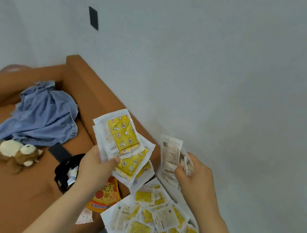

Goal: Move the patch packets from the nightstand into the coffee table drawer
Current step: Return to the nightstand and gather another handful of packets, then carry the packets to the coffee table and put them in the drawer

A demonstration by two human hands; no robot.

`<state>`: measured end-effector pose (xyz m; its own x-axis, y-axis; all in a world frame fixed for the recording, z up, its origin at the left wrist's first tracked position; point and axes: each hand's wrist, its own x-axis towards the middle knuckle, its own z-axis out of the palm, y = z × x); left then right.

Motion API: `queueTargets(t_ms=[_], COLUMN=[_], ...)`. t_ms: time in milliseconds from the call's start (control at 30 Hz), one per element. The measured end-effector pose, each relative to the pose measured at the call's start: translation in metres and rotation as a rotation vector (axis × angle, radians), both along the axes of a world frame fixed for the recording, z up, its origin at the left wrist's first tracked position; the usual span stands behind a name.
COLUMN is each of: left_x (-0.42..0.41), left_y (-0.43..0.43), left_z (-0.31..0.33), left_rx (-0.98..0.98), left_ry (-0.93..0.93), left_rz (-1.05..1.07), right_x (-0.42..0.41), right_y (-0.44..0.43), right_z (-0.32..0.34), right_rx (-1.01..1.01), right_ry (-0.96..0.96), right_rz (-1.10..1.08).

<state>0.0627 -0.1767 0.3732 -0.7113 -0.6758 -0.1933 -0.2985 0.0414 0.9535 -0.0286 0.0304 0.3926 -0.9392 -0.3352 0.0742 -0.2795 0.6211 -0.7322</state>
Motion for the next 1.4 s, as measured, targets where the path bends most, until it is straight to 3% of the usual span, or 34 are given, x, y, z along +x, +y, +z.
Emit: queueTargets(t_ms=[500, 1100, 1400], left_x=[0.159, 0.445, 0.527], left_y=[-0.063, -0.128, -0.149], left_z=[0.018, 0.032, 0.030], left_rx=[0.017, -0.014, -0.030], left_ry=[0.055, 0.093, 0.115], left_rz=[0.521, 0.945, 1.125], right_x=[0.063, 0.321, 0.408], right_y=[-0.141, -0.314, -0.374], right_z=[0.018, 0.023, 0.021], right_rx=[-0.067, -0.131, -0.129], right_ry=[0.017, 0.042, -0.028], right_rz=[0.612, 1.119, 1.249])
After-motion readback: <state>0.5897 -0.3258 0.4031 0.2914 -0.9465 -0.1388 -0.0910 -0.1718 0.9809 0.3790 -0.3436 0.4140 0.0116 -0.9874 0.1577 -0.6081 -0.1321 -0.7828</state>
